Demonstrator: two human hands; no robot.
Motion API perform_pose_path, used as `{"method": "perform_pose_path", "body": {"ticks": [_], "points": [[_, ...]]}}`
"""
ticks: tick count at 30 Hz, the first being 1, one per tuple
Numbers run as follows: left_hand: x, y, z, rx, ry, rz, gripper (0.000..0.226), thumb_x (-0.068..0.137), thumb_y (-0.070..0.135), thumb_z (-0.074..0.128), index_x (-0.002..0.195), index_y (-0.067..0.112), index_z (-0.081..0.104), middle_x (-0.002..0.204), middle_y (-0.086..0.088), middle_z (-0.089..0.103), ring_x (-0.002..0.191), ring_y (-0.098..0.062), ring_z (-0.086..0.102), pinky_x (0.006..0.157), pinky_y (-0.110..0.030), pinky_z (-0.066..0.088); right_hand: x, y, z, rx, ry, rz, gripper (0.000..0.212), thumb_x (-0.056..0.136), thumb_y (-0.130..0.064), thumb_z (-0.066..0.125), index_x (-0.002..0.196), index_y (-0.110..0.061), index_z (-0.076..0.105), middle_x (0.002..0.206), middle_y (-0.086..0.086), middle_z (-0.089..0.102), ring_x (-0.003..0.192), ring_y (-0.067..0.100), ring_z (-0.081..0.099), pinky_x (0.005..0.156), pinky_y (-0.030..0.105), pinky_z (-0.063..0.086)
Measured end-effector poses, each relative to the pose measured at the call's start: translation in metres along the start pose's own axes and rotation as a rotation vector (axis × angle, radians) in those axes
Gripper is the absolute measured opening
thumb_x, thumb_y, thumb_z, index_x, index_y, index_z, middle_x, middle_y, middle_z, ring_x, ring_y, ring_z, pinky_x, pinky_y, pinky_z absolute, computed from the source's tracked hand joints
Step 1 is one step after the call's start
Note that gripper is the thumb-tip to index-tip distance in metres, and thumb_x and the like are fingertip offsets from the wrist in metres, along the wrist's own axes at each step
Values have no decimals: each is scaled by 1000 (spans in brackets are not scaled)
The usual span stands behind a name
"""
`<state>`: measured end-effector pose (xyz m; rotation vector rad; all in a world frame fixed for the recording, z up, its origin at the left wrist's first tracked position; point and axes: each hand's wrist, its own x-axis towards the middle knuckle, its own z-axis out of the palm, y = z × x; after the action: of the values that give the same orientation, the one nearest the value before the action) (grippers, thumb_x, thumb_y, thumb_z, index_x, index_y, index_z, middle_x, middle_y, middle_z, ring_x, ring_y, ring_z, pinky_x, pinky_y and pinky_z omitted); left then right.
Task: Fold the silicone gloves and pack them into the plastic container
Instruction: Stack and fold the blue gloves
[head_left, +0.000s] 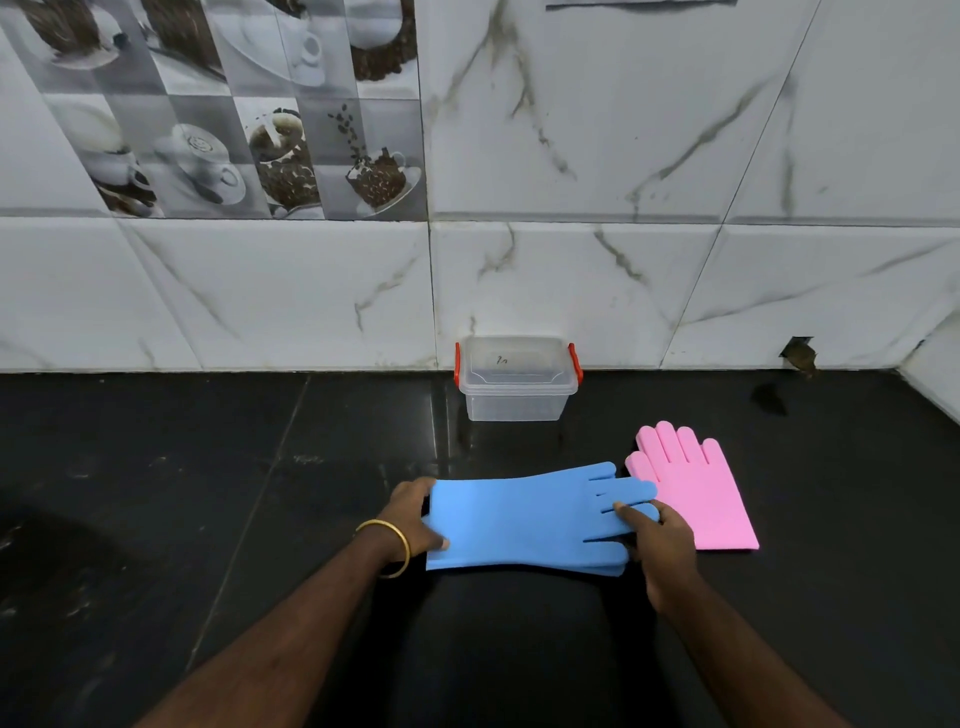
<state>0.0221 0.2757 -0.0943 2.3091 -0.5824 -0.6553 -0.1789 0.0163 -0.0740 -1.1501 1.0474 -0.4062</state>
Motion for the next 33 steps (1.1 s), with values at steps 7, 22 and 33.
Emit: {"method": "perform_pose_path", "body": {"ticks": [7,22,33], "points": [[6,4,0,-2,155,-120,66,67,23,85,123,13,52,94,1,59,91,-20,61,84,-31,51,-6,2,-7,-179,144,-105,16,87,-13,75,96,-18,62,98,5,70,86,21,71,68,35,61],[35,15,-17,24,170,-94,22,81,19,71,68,22,53,77,-1,62,72,-18,57,63,-25,39,-7,5,-15,-241,171,-106,11,94,-11,65,104,-11,63,95,11,71,83,24,71,63,32,59],[25,10,-17,-358,-94,-96,76,62,5,87,117,27,40,98,-10,66,87,-24,69,66,-30,57,-1,10,-16,-532,323,-252,36,86,-19,74,117,-13,58,106,2,62,91,14,58,73,29,51]]}}
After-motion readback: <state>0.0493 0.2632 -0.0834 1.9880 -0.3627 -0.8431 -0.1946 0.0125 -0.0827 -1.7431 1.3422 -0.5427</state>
